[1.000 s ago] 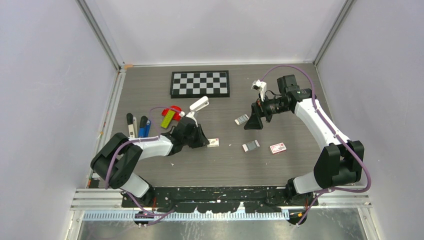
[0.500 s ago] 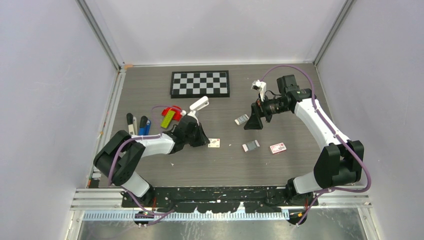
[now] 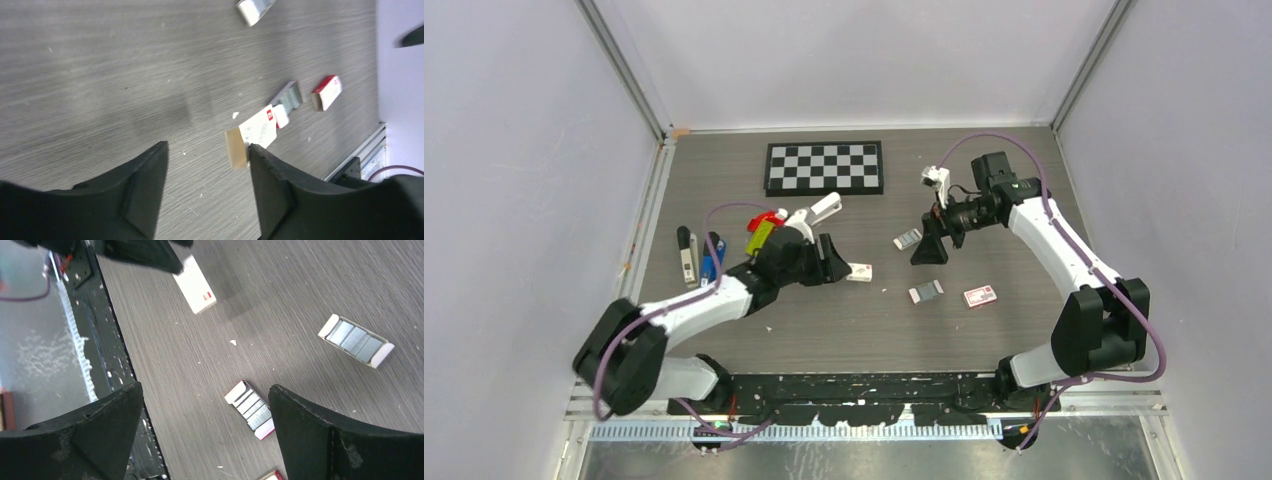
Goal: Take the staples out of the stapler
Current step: Adjust the staple box at the center of the board.
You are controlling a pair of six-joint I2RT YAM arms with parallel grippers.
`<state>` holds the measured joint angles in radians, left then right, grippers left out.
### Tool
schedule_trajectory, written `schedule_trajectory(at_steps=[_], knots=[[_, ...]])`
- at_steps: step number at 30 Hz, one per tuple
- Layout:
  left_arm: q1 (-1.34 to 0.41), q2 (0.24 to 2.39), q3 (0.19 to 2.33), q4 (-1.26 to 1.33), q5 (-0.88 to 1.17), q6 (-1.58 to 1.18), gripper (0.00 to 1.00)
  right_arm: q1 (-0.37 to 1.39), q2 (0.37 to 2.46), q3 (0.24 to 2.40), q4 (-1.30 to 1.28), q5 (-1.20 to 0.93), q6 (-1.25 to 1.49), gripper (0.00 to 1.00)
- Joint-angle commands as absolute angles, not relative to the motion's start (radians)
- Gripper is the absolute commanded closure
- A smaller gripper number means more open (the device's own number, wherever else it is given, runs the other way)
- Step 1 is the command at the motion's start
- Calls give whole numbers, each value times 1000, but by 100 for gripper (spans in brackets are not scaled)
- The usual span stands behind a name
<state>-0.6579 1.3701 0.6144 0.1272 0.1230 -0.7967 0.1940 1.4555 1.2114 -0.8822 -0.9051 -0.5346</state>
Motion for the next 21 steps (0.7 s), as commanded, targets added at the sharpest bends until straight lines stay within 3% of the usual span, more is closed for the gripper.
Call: schedule_trajectory(at_steps=[1, 5, 7, 17, 21], knots=[[-652, 1163, 574, 58, 40, -670, 34, 271, 1423, 1168, -901, -869, -727, 0], [-647, 993, 487, 52, -29, -605, 17, 367, 1394, 1091, -874, -804, -876, 1], [-644, 946, 462, 29, -41, -593, 14, 377, 1404, 1106, -879, -807, -881, 0], [-633, 1117, 420, 132, 94, -625, 13, 395, 1466, 1131, -860, -772, -846, 0], [-623, 1206, 425, 211, 155, -664, 19, 450, 1471, 1106, -813, -712, -868, 0]])
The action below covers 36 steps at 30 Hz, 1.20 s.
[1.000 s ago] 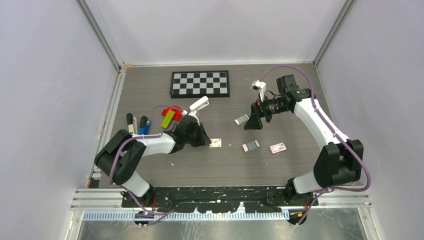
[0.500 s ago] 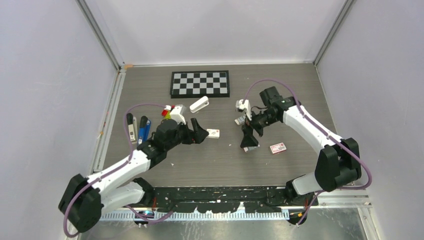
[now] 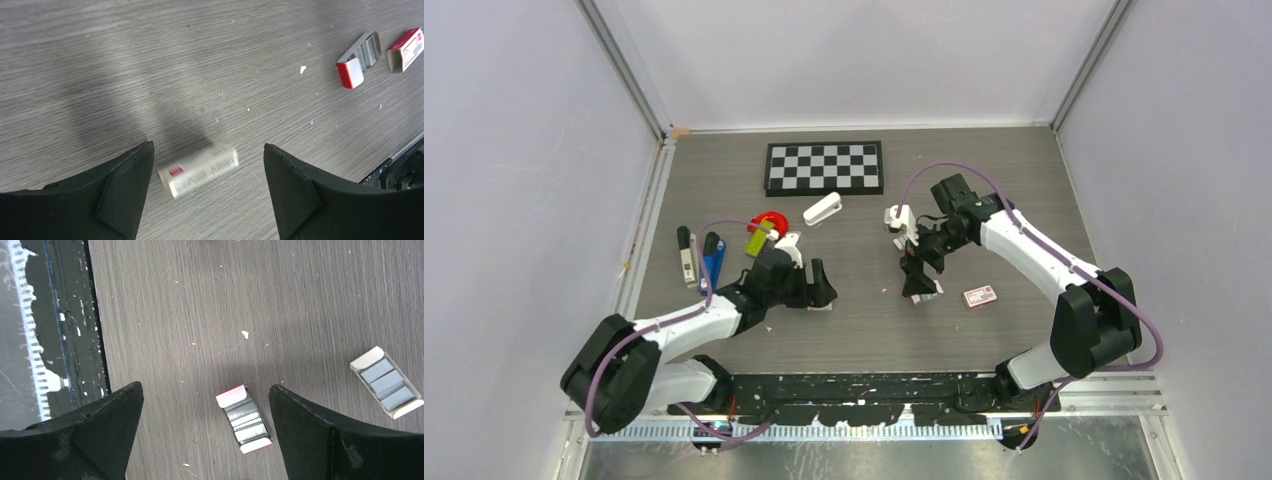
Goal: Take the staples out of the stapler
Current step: Adjust the staple box at the center of the board.
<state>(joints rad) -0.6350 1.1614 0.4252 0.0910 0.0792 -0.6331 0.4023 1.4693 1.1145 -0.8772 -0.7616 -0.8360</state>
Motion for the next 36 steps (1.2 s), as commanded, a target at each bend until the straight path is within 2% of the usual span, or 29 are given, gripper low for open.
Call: schedule_trajectory(at_steps=[1, 8, 12, 13, 18, 24, 30, 36], knots=[[-619, 1200, 428, 210, 154, -665, 20, 458, 1471, 1101, -800, -708, -871, 0], [-608, 958, 413, 110, 70, -618, 16, 470, 1467, 1088, -753, -778, -918, 0], [-606, 857, 430, -7, 50, -587, 18, 472, 1471, 1072, -752, -799, -908, 0], [-605, 850, 431, -34, 50, -582, 21, 472, 1470, 1068, -752, -803, -906, 0], [-604, 903, 435, -106, 90, -639, 55, 472, 1470, 1056, -761, -819, -894, 1], [-605, 929, 444, -155, 210, -660, 76, 472, 1474, 1052, -770, -822, -893, 0], [-605, 860, 441, -249, 245, -678, 91, 472, 1480, 1056, -776, -823, -892, 1], [-605, 983, 425, -176, 303, -689, 92, 472, 1481, 1060, -783, -823, -891, 0]])
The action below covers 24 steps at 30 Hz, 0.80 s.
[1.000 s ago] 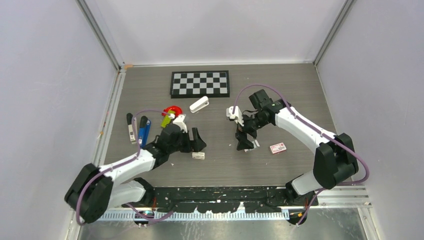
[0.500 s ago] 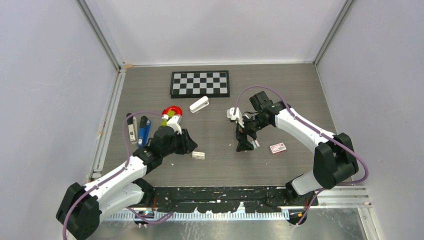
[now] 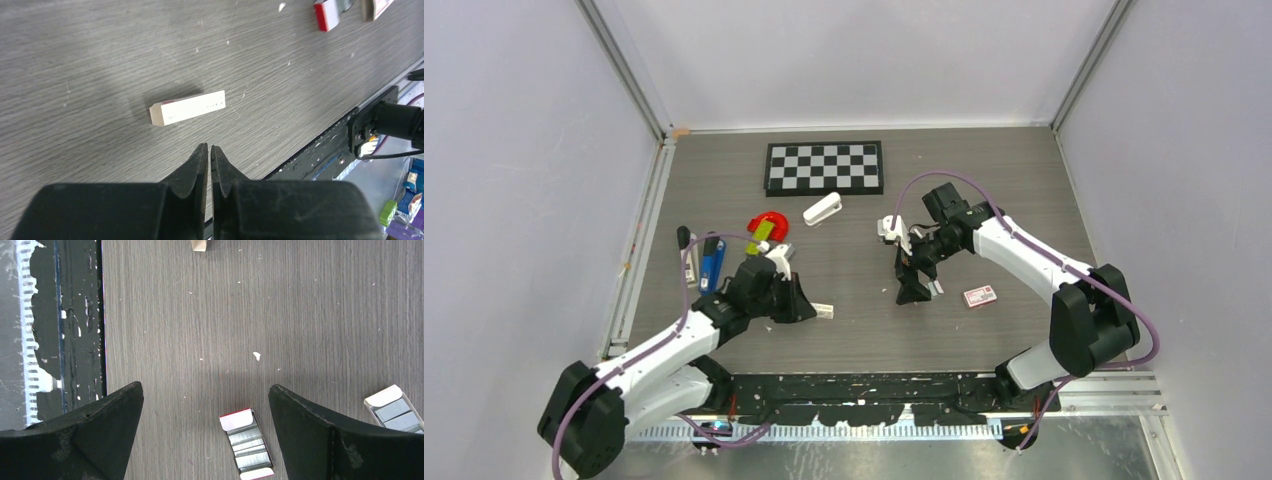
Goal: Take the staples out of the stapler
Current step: Adjust the staple box at the center of the board.
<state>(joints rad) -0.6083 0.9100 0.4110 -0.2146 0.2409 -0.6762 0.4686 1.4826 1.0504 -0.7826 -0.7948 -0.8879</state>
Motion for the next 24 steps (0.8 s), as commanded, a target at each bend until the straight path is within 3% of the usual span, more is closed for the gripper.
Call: schedule_trajectory(at_steps=[1, 24], knots=[[-605, 1009, 428, -160, 307, -689, 92, 472, 1480, 1060, -784, -822, -891, 0], [-603, 1277, 572, -43, 256, -627, 87, 471, 1469, 1060, -810, -826, -909, 0]])
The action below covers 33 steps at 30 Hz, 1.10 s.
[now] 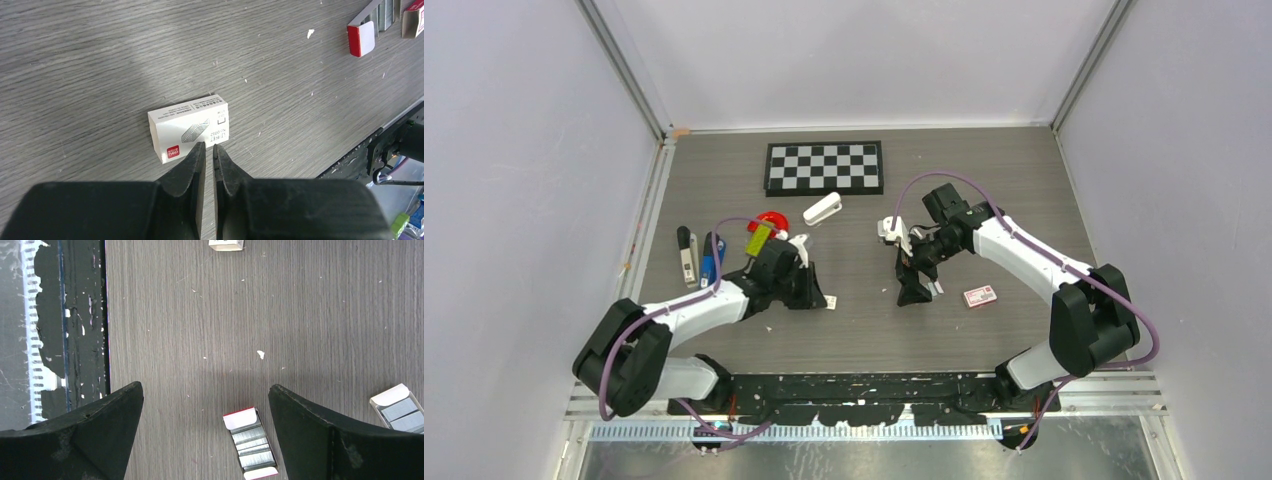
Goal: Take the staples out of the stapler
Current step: Adjust the staple box at the center of the board.
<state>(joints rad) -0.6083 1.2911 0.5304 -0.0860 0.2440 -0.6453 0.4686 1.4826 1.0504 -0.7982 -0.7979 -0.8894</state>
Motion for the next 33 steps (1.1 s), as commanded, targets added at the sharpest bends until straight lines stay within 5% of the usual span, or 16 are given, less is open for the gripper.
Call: schedule_trajectory(at_steps=[1, 9, 13, 33], knots=[[-604, 1259, 574, -45, 260, -626, 87, 473, 1469, 1060, -811, -827, -911, 1], [-604, 993, 498, -199, 141, -670, 86, 485, 1479, 1063, -808, -826, -908, 0], [-603, 945, 414, -212, 141, -742, 97, 495, 1486, 1066, -804, -821, -899, 0], [-604, 1259, 426, -19, 108, -775, 100, 496, 1488, 1066, -799, -816, -878, 0]])
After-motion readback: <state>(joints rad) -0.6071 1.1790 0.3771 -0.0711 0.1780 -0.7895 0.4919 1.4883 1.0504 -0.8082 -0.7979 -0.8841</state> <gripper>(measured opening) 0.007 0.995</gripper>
